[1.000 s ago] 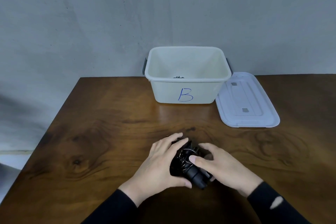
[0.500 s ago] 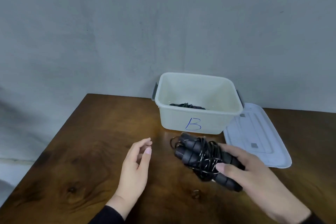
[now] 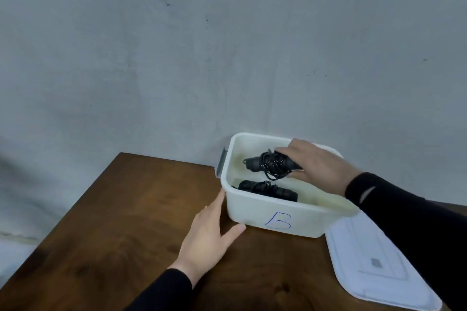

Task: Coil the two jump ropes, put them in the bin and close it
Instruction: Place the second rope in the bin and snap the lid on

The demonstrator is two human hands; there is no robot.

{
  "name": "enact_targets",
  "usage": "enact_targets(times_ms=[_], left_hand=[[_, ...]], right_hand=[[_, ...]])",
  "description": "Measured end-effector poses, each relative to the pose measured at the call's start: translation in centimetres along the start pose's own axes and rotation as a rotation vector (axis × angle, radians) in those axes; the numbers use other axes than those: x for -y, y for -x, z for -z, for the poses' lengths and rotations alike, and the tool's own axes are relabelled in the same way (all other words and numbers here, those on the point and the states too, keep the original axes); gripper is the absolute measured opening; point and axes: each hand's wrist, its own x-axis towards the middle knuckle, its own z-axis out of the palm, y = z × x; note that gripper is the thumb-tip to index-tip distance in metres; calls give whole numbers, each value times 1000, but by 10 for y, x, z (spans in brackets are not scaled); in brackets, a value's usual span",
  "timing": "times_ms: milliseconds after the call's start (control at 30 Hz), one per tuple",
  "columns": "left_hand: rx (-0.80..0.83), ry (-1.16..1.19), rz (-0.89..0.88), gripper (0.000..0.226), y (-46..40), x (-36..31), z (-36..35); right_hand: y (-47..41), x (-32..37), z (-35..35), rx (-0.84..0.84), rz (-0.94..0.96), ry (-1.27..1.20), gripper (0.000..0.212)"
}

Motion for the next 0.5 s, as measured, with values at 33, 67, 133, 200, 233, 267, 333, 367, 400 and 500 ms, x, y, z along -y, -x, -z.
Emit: enact_targets(times_ms=[33,67,133,200,233,267,333,367,400,500], left_hand=[[-1,-70,-9,89,0,-1,-2],[2,-107,-9,88,-1,-3,-3],[1,-108,-3,84,-2,-2,-4],[5,-102,6,84,-3,0,-4],[9,-104,11,85,-4,2,-4],[9,-105,16,85,-4,4,-5],[12,-110,19,84,-3,5,-6],[13,-112,20,84,-4,6,-7],[14,-109,24,84,-4,7,-7],[20,-73,40,82,-5,10,-7]], right_hand=[[-7,-3,-13,4,27,77,59],[-11,-5,-24,7,29,148,61],[-20,-7,-42,15,-16,234,65],[-26,-11,-50,28,-37,266,70],[-27,-12,-50,50,-28,277,75],[-27,-15,-49,67,-18,287,81],[-22,-14,-34,108,-62,279,88],[-18,-12,-24,91,-102,263,84],[-10,-9,-13,21,-136,207,75],[45,9,22,-446,-231,-91,33]])
